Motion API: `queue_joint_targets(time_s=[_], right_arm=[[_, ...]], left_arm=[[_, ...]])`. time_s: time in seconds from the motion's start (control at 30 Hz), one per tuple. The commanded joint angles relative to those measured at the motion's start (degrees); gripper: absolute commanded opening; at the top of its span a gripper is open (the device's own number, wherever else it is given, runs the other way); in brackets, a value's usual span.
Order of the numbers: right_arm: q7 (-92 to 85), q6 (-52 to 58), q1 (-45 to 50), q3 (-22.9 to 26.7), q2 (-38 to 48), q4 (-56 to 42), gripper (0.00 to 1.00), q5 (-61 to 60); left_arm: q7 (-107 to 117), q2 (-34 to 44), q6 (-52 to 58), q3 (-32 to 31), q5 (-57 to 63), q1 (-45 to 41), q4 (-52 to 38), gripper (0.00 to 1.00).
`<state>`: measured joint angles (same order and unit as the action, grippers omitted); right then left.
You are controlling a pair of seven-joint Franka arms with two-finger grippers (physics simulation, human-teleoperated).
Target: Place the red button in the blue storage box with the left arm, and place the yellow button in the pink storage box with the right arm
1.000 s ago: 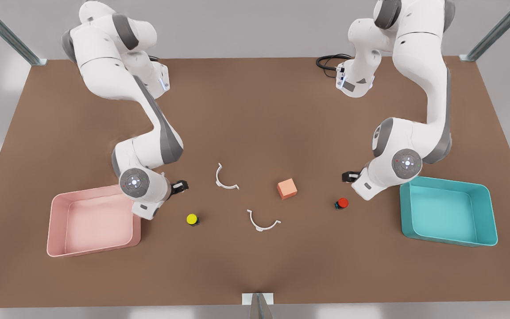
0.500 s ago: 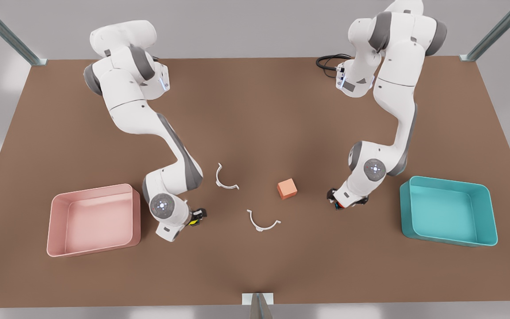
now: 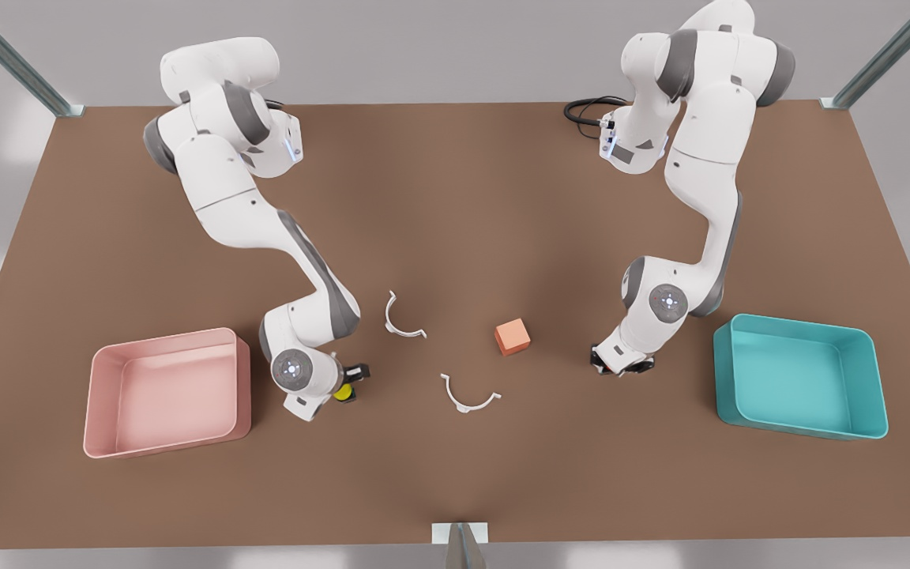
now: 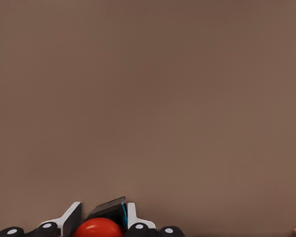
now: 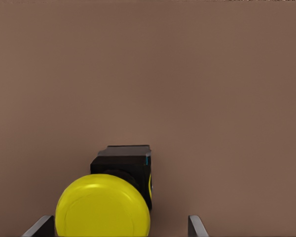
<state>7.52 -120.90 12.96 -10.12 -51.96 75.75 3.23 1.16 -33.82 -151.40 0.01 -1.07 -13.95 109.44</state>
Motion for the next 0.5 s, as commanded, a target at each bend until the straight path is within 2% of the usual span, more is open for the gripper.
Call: queue_joint_targets(time_s=[0.0, 0.1, 0.13, 0.17, 0.2, 0.3, 0.43, 0.47], right_arm=[[1.6, -4.1, 0.0, -0.1, -0.1, -0.1, 1.00, -0.1], [1.6, -4.3, 0.0, -0.1, -0.1, -0.2, 0.96, -0.1], [1.6, -4.3, 0.0, -0.1, -0.1, -0.2, 0.91, -0.1], [1.6, -4.3, 0.0, -0.1, -0.1, -0.2, 0.77, -0.1], [1.6, -4.3, 0.0, -0.1, -0.1, -0.2, 0.69, -0.1], [1.6, -5.7, 0.0, -0.1, -0.2, -0.3, 0.69, 0.0], [1.6, -5.7, 0.0, -0.1, -0.2, -0.2, 0.69, 0.0], [1.6, -5.8, 0.0, -0.1, -0.2, -0.2, 0.64, 0.0]], left_arm=[[-2.5, 0.0, -0.2, 0.0, -0.3, 0.0, 0.3, 0.44], [-2.6, 3.2, 1.7, 0.3, -0.3, 0.1, 1.7, 0.44], [-2.6, 4.7, 4.4, 0.4, -0.3, 0.2, 1.7, 0.44], [-3.5, 6.4, 7.2, 0.4, -0.3, 1.4, 1.7, 0.44], [-5.3, 8.3, 9.8, 0.4, -0.3, 2.3, 1.7, 0.44], [-19.6, 15.3, 21.1, 0.2, -0.3, 10.3, 1.4, 0.44], [-44.1, 17.7, 26.4, 0.2, -2.1, 23.0, 0.4, 0.44], [-49.8, 17.5, 26.4, 0.3, -2.2, 25.9, 0.3, 0.44]])
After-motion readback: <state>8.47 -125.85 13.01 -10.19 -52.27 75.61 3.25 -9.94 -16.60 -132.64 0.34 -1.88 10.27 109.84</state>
